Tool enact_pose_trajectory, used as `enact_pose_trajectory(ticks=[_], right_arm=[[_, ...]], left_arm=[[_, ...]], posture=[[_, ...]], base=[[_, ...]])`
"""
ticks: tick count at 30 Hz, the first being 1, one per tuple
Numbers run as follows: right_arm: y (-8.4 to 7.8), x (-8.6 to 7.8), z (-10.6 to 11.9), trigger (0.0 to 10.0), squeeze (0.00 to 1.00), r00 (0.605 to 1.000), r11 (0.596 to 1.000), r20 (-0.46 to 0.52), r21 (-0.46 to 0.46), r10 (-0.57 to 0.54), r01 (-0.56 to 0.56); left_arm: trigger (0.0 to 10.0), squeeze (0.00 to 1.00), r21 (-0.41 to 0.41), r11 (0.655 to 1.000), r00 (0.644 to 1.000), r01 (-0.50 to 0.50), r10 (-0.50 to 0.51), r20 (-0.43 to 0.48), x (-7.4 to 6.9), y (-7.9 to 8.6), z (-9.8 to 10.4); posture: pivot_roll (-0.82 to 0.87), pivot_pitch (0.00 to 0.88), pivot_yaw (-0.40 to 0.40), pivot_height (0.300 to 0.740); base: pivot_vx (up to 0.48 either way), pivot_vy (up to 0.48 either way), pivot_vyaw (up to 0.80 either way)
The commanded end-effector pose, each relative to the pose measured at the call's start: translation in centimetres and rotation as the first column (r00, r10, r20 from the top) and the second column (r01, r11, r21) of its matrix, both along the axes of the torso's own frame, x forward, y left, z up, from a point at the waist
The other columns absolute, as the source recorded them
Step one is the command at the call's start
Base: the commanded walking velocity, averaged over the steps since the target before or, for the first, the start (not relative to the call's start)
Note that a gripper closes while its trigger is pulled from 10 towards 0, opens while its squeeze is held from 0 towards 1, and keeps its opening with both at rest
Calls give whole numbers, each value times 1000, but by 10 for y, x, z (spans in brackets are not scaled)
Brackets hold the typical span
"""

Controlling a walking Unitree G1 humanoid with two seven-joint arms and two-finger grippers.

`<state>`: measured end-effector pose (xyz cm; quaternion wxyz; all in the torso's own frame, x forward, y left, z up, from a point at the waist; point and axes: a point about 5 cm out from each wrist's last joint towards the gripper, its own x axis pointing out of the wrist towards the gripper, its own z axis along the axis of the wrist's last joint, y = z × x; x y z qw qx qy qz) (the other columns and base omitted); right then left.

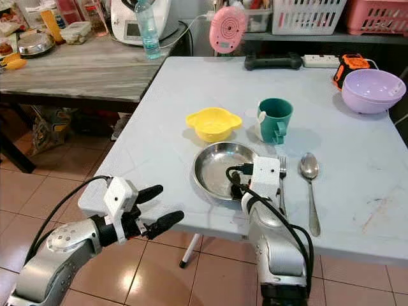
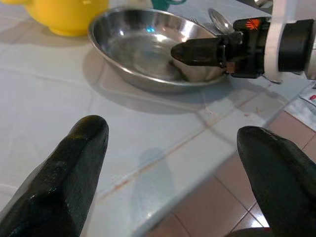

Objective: Setting the table

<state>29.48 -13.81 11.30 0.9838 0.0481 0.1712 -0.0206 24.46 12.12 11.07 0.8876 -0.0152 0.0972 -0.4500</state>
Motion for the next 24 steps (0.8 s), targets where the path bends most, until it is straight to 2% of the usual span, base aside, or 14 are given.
enact_pose_trajectory(ticks=[1, 5, 10, 24], right_arm=[[2, 2, -1, 0, 0, 1000, 1000, -12, 12, -9, 9], [0, 2, 1, 0, 0, 998, 997, -22, 55, -55, 56], [-4, 2, 4, 0, 0, 995, 994, -26, 57, -94, 95], [-6, 0, -1, 0, 0, 992, 993, -76, 46, -103, 107]], left_arm=[[10000, 0, 15, 1000, 1000, 9, -10, 8, -2, 2, 3], [10000, 0, 18, 1000, 1000, 13, -13, 10, -2, 3, 2], [10000, 0, 21, 999, 1000, 25, -25, 2, -2, 4, 1], [10000, 0, 29, 999, 999, 32, -31, -13, -2, 3, 0]], posture=[[-105, 83, 93, 740], [-106, 83, 96, 740], [-106, 84, 101, 740], [-106, 89, 100, 740]], base=[[0, 0, 0], [0, 0, 0], [0, 0, 0], [0, 0, 0]])
